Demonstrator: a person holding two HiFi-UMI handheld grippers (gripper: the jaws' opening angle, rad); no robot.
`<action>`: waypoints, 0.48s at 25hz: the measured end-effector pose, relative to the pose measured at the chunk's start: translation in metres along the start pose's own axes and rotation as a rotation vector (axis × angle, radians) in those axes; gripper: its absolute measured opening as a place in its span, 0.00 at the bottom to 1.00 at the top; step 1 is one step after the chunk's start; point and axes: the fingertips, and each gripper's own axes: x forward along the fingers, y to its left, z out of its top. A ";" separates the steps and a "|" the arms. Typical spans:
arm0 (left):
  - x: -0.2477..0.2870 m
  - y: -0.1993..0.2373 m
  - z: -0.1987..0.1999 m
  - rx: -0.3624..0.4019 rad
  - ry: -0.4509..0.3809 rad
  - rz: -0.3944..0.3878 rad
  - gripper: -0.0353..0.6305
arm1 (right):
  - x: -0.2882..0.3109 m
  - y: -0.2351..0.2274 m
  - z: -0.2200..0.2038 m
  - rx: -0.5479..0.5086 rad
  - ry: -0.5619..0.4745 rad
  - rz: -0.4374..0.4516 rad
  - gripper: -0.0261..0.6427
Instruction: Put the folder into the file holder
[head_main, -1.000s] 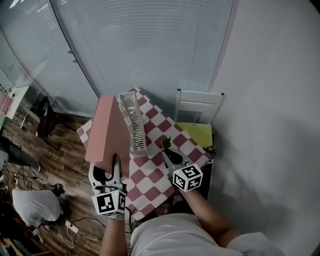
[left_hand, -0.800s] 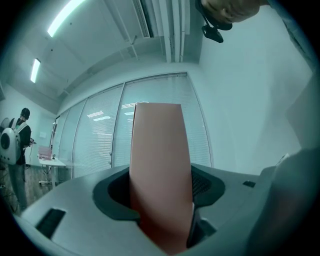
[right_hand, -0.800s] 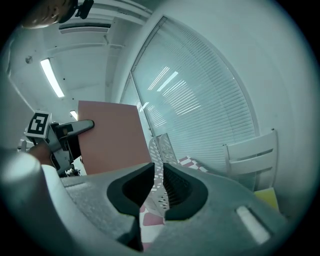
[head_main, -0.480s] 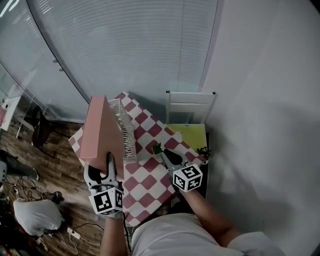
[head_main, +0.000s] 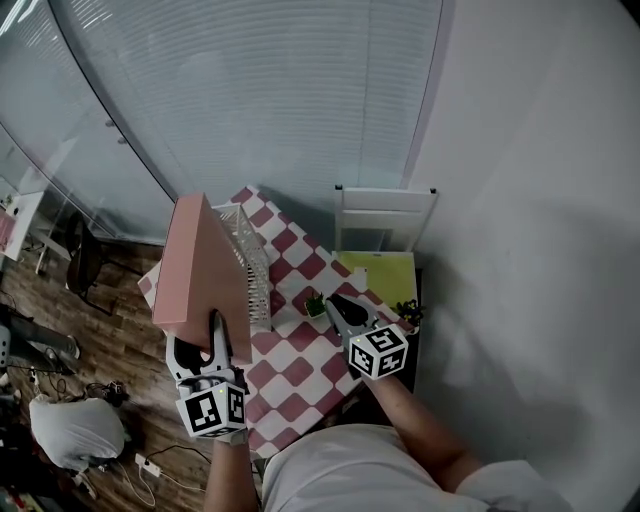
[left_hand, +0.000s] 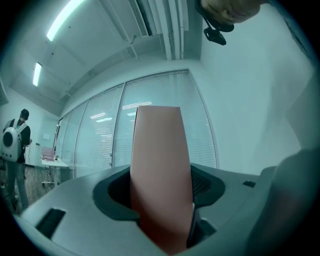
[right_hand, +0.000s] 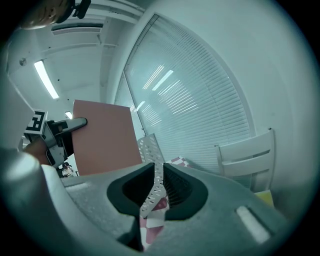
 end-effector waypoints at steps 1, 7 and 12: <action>0.000 0.000 0.000 -0.010 -0.006 0.000 0.46 | 0.002 0.000 0.001 -0.002 0.000 0.004 0.10; 0.018 0.000 0.002 -0.007 -0.030 -0.004 0.46 | 0.011 0.000 0.002 -0.007 0.003 0.020 0.10; 0.032 0.000 -0.010 -0.014 -0.047 -0.025 0.46 | 0.007 -0.008 -0.008 -0.001 0.014 -0.001 0.10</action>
